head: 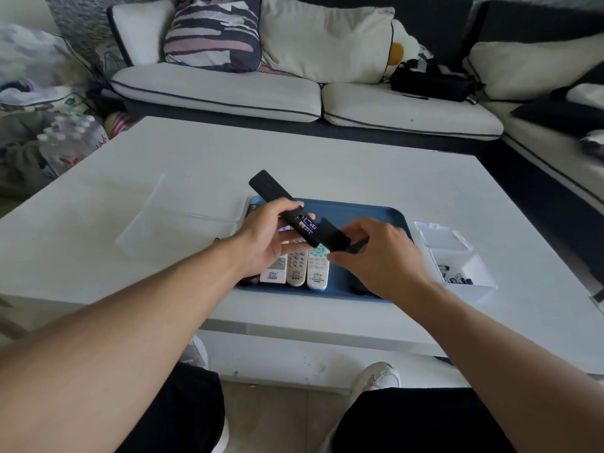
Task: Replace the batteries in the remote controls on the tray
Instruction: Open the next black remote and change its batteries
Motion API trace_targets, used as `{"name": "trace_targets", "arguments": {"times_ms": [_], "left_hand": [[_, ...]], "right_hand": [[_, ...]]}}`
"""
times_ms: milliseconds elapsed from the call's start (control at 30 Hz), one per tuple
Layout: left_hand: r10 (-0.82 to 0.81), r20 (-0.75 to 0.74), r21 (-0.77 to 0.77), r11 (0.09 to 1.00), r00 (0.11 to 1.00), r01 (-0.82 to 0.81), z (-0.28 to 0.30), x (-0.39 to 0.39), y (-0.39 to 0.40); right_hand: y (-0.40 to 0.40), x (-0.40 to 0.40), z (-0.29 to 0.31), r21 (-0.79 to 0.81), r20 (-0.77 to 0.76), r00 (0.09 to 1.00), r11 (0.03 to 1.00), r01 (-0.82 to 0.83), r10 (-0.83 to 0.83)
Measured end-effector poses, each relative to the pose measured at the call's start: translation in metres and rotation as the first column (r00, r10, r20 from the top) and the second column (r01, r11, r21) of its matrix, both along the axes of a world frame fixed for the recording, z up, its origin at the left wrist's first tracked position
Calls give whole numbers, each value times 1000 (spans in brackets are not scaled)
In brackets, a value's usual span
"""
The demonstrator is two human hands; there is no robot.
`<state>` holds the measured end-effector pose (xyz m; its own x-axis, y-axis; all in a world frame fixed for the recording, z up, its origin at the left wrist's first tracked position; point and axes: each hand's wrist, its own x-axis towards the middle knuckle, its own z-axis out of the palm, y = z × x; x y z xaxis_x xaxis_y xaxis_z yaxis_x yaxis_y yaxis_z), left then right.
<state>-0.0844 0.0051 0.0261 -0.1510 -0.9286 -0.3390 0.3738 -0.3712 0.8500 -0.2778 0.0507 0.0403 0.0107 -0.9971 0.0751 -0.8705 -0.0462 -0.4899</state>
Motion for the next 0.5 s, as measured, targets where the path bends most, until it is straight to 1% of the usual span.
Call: {"name": "trace_targets", "arguments": {"times_ms": [67,133,233,300,400,500], "left_hand": [[-49,32,-63,997,998,51,0,-5,3],[-60,71,-116,991,996,68,0,-11,5],[-46,93,-150,987,995,60,-1,-14,6],[-48,88,-159,985,995,61,0,-12,6],[-60,91,-169,983,994,75,2,-10,7],[-72,128,-192,977,989,96,5,-10,9]], "right_hand": [[-2,3,1,-62,16,1000,998,15,-14],[-2,8,0,-73,11,1000,997,8,-7],[-1,13,-3,-97,-16,1000,995,-12,11],[-3,13,-4,-105,9,1000,994,-1,2],[-9,9,-6,-48,142,989,998,37,-30],[-11,7,-6,101,382,922,995,16,-54]]}}
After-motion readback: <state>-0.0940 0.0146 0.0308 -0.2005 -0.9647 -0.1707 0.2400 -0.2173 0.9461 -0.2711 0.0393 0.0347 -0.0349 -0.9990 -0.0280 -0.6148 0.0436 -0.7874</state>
